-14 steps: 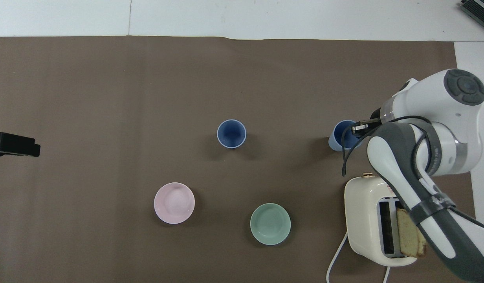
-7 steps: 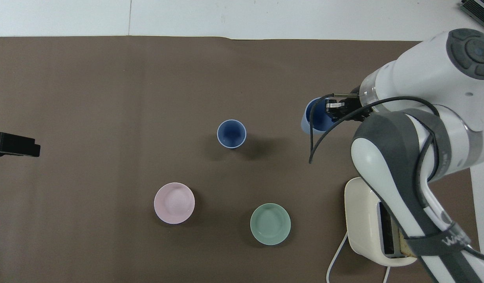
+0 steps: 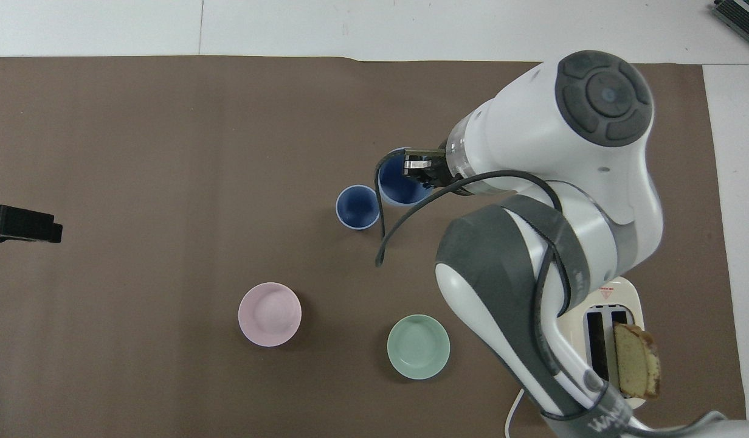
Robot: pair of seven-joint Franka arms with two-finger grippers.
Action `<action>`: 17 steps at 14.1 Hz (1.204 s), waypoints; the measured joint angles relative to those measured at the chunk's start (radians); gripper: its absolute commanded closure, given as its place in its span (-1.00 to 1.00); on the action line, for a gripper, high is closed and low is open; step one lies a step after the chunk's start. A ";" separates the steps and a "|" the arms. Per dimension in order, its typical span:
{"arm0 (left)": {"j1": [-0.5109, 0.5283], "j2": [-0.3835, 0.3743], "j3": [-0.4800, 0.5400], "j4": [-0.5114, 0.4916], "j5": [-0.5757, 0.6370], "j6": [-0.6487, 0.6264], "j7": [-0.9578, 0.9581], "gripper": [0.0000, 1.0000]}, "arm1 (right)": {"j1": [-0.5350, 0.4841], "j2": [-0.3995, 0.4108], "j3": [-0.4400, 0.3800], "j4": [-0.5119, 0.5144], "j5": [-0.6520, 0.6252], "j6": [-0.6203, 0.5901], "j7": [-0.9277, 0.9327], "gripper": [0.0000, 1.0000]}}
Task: Stack blue cups with both arms
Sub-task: 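Carry the blue cup with the right gripper over the placed cup, then lower the held cup into the placed blue cup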
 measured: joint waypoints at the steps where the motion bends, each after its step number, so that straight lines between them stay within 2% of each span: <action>1: 0.000 0.000 0.000 0.000 0.000 0.000 0.000 -1.00 | 0.014 0.010 0.000 0.002 0.000 0.021 0.014 1.00; 9: 0.000 0.000 0.000 0.000 0.000 0.000 0.000 -1.00 | 0.075 0.086 0.001 0.003 0.000 0.069 0.017 1.00; 17: 0.000 0.000 0.000 0.000 0.000 -0.001 0.000 -1.00 | 0.074 0.100 -0.002 -0.001 0.001 0.068 0.017 1.00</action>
